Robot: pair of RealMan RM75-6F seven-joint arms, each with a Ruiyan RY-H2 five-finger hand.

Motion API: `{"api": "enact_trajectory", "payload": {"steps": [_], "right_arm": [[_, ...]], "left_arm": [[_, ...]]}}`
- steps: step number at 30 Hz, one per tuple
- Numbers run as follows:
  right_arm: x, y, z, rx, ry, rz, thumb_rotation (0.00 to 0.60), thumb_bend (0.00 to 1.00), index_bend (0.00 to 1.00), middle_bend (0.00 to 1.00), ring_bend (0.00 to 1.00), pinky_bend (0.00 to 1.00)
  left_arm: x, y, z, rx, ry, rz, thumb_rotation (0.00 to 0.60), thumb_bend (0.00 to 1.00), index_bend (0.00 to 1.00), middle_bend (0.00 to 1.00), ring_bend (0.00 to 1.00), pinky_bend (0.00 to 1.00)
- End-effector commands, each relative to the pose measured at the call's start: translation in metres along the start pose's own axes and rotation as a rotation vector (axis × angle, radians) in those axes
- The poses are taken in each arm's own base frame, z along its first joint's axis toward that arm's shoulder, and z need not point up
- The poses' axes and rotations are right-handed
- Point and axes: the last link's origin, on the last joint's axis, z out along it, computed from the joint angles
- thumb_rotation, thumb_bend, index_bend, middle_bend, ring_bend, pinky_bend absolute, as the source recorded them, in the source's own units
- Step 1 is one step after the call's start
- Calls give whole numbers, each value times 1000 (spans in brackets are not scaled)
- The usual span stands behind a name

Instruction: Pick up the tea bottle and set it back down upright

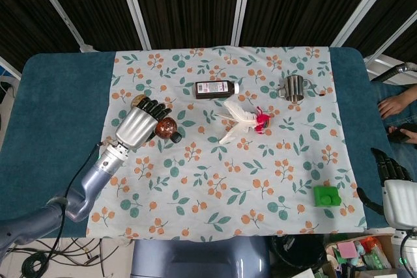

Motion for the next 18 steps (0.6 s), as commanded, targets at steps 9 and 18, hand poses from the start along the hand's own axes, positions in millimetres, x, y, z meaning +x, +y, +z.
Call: {"api": "enact_trajectory", "payload": {"steps": [9,18], "right_arm": [[1,0,0,2,3,1,600,165,88,109,176,255],[1,-1,0,5,4,1,600,165,88,109,176,255]], "left_arm": [[85,45,4,104,-314,-1680,600,528,310,342,327,416],[84,26,-6,84,-425,-1794,600,528,306,340,327,416]]}}
